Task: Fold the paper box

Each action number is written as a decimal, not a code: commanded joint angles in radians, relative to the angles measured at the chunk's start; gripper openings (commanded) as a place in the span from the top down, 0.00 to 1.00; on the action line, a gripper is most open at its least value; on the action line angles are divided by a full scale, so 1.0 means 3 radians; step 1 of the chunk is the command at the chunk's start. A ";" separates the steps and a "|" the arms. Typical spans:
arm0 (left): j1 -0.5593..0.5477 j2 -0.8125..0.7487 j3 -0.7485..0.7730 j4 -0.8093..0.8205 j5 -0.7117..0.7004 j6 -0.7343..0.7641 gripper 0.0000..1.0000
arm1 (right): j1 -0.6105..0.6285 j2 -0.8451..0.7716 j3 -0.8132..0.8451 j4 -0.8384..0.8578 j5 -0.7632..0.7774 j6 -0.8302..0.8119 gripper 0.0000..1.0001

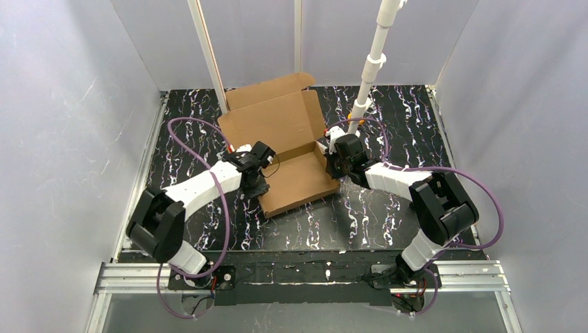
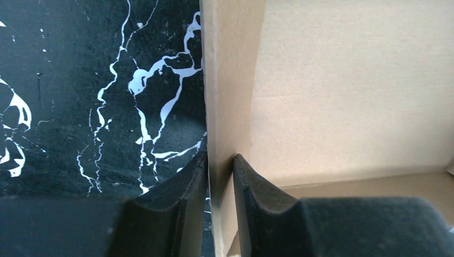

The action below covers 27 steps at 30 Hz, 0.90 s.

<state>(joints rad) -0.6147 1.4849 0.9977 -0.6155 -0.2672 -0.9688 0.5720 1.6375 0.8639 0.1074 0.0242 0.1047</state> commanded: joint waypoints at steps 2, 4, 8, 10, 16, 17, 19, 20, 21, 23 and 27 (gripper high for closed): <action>-0.0092 0.0274 0.0173 -0.0468 -0.0448 0.0055 0.72 | 0.0156 0.0016 -0.0001 -0.0214 -0.0326 -0.0013 0.99; -0.0106 0.0317 0.0176 -0.0470 -0.0478 0.0044 0.72 | 0.0163 0.0012 -0.0002 -0.0217 -0.0331 -0.0015 0.99; -0.0124 0.0376 0.0201 -0.0481 -0.0580 0.0132 1.00 | 0.0189 0.0004 0.0004 -0.0218 -0.0343 -0.0036 0.99; -0.0131 0.0382 0.0223 -0.0521 -0.0647 0.0183 1.00 | 0.0203 -0.0001 0.0004 -0.0220 -0.0345 -0.0046 0.99; -0.0151 0.0403 0.0254 -0.0592 -0.0640 0.0213 1.00 | 0.0247 0.0002 0.0012 -0.0227 -0.0324 -0.0087 0.99; -0.0151 0.0401 0.0258 -0.0588 -0.0623 0.0213 0.97 | 0.0251 0.0010 0.0014 -0.0232 -0.0321 -0.0096 0.99; -0.0155 0.0354 0.0266 -0.0599 -0.0593 0.0216 0.71 | 0.0256 0.0017 0.0021 -0.0240 -0.0310 -0.0113 0.99; -0.0157 0.0311 0.0268 -0.0593 -0.0573 0.0218 0.65 | 0.0261 0.0022 0.0028 -0.0249 -0.0291 -0.0122 0.99; -0.0158 0.0252 0.0274 -0.0593 -0.0556 0.0228 0.63 | 0.0261 0.0023 0.0030 -0.0254 -0.0286 -0.0144 0.98; -0.0155 0.0128 0.0279 -0.0592 -0.0526 0.0257 0.57 | 0.0261 0.0026 0.0048 -0.0273 -0.0290 -0.0175 0.95; -0.0153 -0.0138 0.0231 -0.0594 -0.0474 0.0340 0.47 | 0.0261 0.0007 0.0087 -0.0324 -0.0267 -0.0247 0.89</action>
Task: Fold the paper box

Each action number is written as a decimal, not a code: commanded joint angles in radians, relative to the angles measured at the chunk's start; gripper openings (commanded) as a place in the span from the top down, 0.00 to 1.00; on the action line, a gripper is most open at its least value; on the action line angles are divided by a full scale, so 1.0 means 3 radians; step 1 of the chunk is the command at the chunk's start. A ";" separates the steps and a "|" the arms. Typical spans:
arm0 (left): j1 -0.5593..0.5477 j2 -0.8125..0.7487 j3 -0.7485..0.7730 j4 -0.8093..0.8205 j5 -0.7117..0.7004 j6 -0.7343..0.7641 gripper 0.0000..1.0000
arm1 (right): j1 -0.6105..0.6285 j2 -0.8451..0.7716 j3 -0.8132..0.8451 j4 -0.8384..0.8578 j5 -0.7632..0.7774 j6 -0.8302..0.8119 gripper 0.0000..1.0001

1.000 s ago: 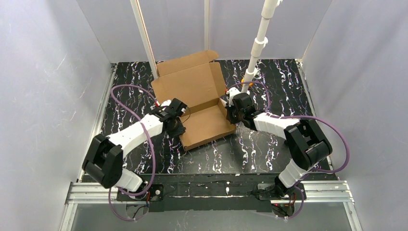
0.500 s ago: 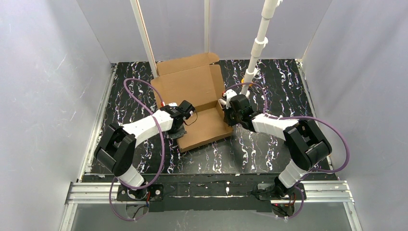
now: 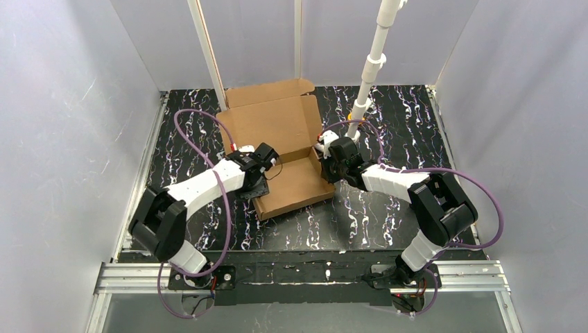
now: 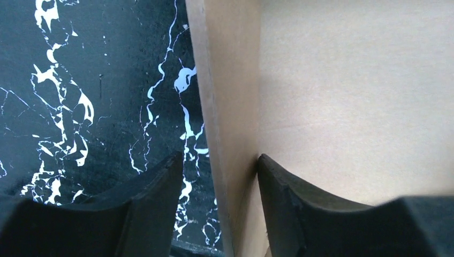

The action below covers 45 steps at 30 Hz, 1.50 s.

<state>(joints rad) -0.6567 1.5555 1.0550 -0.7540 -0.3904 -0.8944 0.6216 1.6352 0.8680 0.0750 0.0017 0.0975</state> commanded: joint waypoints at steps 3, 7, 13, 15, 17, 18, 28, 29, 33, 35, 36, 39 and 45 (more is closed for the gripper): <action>-0.0013 -0.0647 -0.0068 -0.0092 0.0028 0.0205 0.39 | 0.0096 -0.0035 0.0113 -0.0244 -0.0149 -0.0310 0.81; -0.0015 -0.1154 -0.0356 0.0237 0.0378 0.0593 0.16 | 0.0096 -0.0157 0.0159 -0.0416 -0.0168 -0.0524 0.66; 0.0013 -0.2147 -0.0866 0.0747 0.0680 0.1099 0.02 | 0.0092 -0.0367 0.0134 -0.0520 -0.0244 -0.0821 0.48; 0.0043 -0.2375 -0.1025 0.0841 0.0583 0.1168 0.02 | 0.0090 -0.0367 0.0123 -0.0518 -0.0279 -0.0838 0.48; 0.0094 -0.2446 -0.1137 0.0860 0.0489 0.1139 0.02 | 0.0091 -0.0322 0.0145 -0.0526 -0.0281 -0.0831 0.49; 0.0118 -0.2464 -0.1163 0.0828 0.0434 0.1110 0.02 | 0.0091 -0.0292 0.0152 -0.0533 -0.0256 -0.0820 0.50; 0.0999 -0.2490 -0.1530 0.0879 0.0584 0.0707 0.08 | 0.0090 -0.0125 0.0174 -0.0551 -0.0089 -0.0760 0.59; 0.1043 -0.2464 -0.1559 0.0971 0.0656 0.0641 0.09 | 0.0090 -0.0113 0.0174 -0.0556 -0.0088 -0.0755 0.59; 0.1333 -0.2355 -0.1750 0.1527 0.1145 0.0420 0.20 | 0.0091 -0.0075 0.0190 -0.0573 -0.0097 -0.0739 0.60; 0.1455 -0.2361 -0.1875 0.1739 0.1343 0.0356 0.29 | 0.0087 -0.0069 0.0190 -0.0580 -0.0105 -0.0739 0.60; 0.1507 -0.2367 -0.1912 0.1802 0.1435 0.0351 0.32 | 0.0090 -0.0068 0.0187 -0.0582 -0.0110 -0.0739 0.60; 0.1613 -0.2341 -0.1934 0.1802 0.1583 0.0382 0.46 | 0.0091 -0.0063 0.0199 -0.0582 -0.0116 -0.0737 0.61; 0.1632 -0.2333 -0.1891 0.1691 0.1773 0.0439 0.80 | 0.0096 -0.0037 0.0214 -0.0597 -0.0139 -0.0724 0.61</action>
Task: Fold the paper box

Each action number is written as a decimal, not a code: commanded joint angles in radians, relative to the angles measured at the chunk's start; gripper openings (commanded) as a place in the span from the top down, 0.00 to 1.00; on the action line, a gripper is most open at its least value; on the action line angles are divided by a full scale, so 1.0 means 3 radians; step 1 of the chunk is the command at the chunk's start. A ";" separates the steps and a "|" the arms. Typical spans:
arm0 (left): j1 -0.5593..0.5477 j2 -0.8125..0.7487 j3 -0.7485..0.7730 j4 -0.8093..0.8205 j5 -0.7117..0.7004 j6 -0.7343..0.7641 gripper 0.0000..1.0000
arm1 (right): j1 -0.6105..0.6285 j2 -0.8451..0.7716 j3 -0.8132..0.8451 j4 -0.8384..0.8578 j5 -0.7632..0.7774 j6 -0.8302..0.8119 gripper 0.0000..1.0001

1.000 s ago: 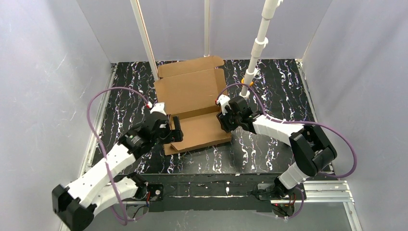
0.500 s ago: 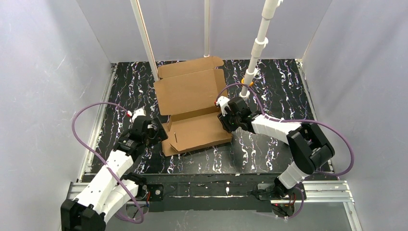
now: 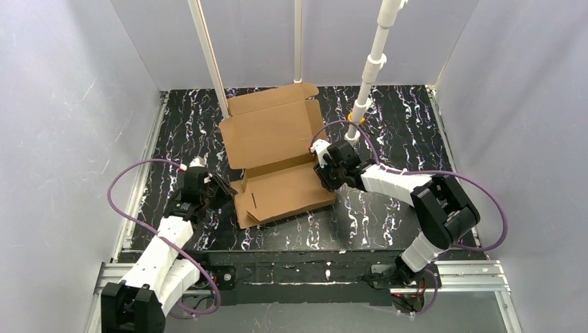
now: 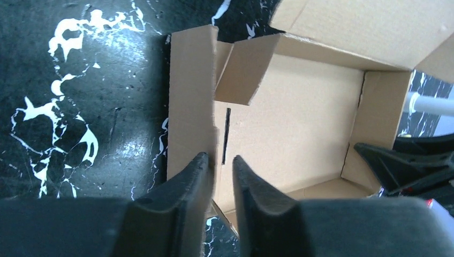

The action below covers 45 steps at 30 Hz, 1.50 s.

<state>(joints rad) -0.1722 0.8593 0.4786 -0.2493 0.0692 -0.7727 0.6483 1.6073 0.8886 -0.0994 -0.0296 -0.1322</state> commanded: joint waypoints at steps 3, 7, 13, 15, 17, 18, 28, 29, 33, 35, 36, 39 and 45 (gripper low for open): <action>0.0017 -0.0073 0.0040 0.0042 0.0341 0.0040 0.98 | 0.0007 0.0052 0.0141 -0.0017 -0.0044 0.0049 0.62; 0.0017 -0.0109 0.0116 0.0146 0.0600 0.0039 1.00 | 0.0006 0.0048 0.0142 -0.0016 -0.0075 0.0067 0.65; 0.0017 0.0000 0.0265 0.0367 0.1031 -0.0036 1.00 | 0.0007 0.0060 0.0141 -0.0011 -0.0091 0.0093 0.69; 0.0017 0.0048 0.0308 0.0406 0.1128 -0.0050 1.00 | 0.0007 0.0062 0.0138 -0.0011 -0.0091 0.0097 0.69; 0.0020 0.0053 0.0385 0.0289 0.1120 0.0026 1.00 | 0.0007 0.0062 0.0140 -0.0011 -0.0091 0.0098 0.69; 0.0017 0.0033 0.0462 0.0125 0.1022 0.0114 0.95 | 0.0007 0.0058 0.0141 -0.0011 -0.0087 0.0098 0.69; 0.0017 -0.0008 0.0642 -0.1092 0.0051 0.0326 0.12 | 0.0007 0.0114 0.0166 -0.0021 -0.0045 0.0099 0.67; 0.0017 0.0055 0.0635 -0.1122 0.0069 0.0282 0.07 | 0.0007 0.0113 0.0164 -0.0022 -0.0045 0.0098 0.67; 0.0019 0.0178 0.0619 -0.1061 0.0148 0.0179 0.02 | 0.0007 0.0107 0.0156 -0.0017 -0.0035 0.0098 0.67; 0.0017 0.0245 0.0595 -0.0974 0.0183 0.0152 0.02 | 0.0007 0.0116 0.0157 -0.0018 -0.0033 0.0098 0.67; 0.0017 0.0309 0.0601 -0.0957 0.0217 0.0142 0.02 | 0.0007 0.0121 0.0156 -0.0017 -0.0032 0.0098 0.67; 0.0017 0.0551 0.0601 -0.0941 0.0297 0.0130 0.07 | 0.0007 0.0130 0.0157 -0.0016 -0.0029 0.0098 0.67; 0.0012 0.0686 0.0577 -0.0803 0.0469 0.0087 0.60 | 0.0007 0.0139 0.0162 -0.0016 -0.0034 0.0098 0.67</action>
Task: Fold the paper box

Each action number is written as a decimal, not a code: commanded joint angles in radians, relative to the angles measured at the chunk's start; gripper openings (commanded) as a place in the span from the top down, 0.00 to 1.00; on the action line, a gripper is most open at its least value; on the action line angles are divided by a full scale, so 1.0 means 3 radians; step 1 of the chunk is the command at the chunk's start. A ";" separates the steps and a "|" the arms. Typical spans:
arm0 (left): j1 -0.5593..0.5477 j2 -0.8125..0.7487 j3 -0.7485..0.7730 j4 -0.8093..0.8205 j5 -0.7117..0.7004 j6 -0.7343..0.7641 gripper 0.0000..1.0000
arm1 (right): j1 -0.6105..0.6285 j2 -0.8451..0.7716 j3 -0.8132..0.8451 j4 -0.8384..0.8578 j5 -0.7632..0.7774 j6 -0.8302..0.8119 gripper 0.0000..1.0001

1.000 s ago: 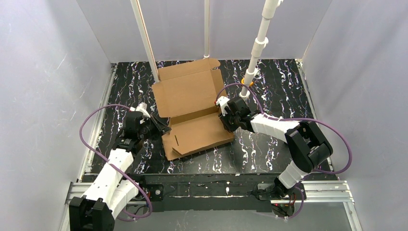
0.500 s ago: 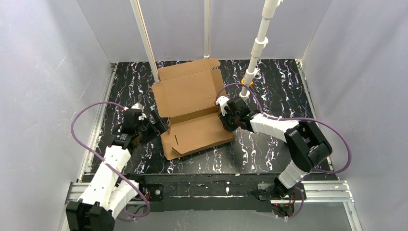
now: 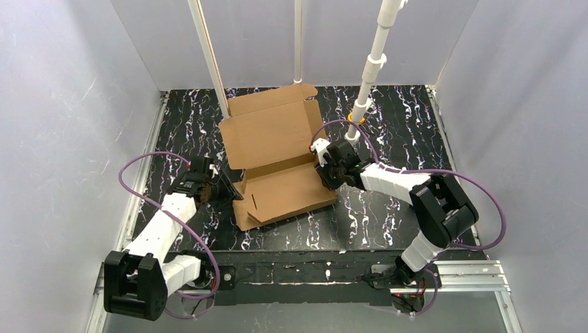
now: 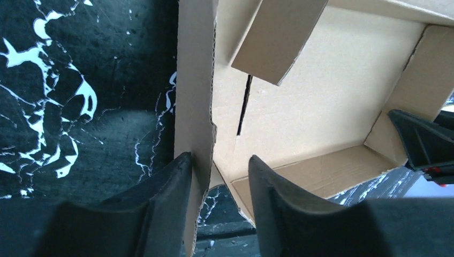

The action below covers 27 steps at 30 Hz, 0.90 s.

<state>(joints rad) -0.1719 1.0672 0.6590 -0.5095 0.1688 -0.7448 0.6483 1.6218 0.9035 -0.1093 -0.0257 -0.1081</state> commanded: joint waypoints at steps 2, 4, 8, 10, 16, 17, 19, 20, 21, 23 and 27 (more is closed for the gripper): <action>0.0011 -0.0001 -0.0005 0.0069 0.0193 0.0017 0.80 | 0.0007 0.0096 0.0110 0.0017 -0.0047 0.0020 0.67; 0.0010 -0.0021 0.0032 0.0066 0.0231 0.0042 0.95 | 0.0007 0.0100 0.0112 0.0017 -0.0047 0.0023 0.67; 0.0007 -0.0089 0.0134 0.0052 0.0331 0.0073 1.00 | 0.0007 0.0103 0.0117 0.0017 -0.0056 0.0023 0.67; -0.0007 -0.0091 0.0195 0.0053 0.0389 0.0105 1.00 | 0.0007 0.0111 0.0119 0.0012 -0.0067 0.0028 0.68; -0.0071 -0.0053 0.0369 0.0053 0.0550 0.0117 1.00 | 0.0010 0.0115 0.0127 0.0008 -0.0073 0.0038 0.68; -0.0091 -0.0053 0.0392 0.0053 0.0559 0.0112 1.00 | 0.0011 0.0115 0.0125 0.0011 -0.0077 0.0045 0.68; -0.0132 -0.0047 0.0426 0.0061 0.0553 0.0092 1.00 | 0.0012 0.0120 0.0126 0.0011 -0.0085 0.0045 0.68; -0.0151 -0.0030 0.0439 0.0073 0.0557 0.0079 1.00 | 0.0012 0.0125 0.0127 0.0007 -0.0088 0.0044 0.68; -0.0172 -0.0018 0.0448 0.0100 0.0557 0.0061 1.00 | 0.0012 0.0129 0.0127 0.0006 -0.0088 0.0048 0.68; -0.0218 0.0034 0.0458 0.0157 0.0569 0.0036 1.00 | 0.0012 0.0136 0.0127 0.0006 -0.0088 0.0049 0.68; -0.0311 0.0195 0.0510 0.0231 0.0573 0.0009 1.00 | 0.0012 0.0132 0.0123 0.0011 -0.0083 0.0051 0.68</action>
<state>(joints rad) -0.2405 1.0889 0.7753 -0.4767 0.3088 -0.7300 0.6453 1.6314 0.9096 -0.1051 -0.0032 -0.1089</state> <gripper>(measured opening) 0.018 0.323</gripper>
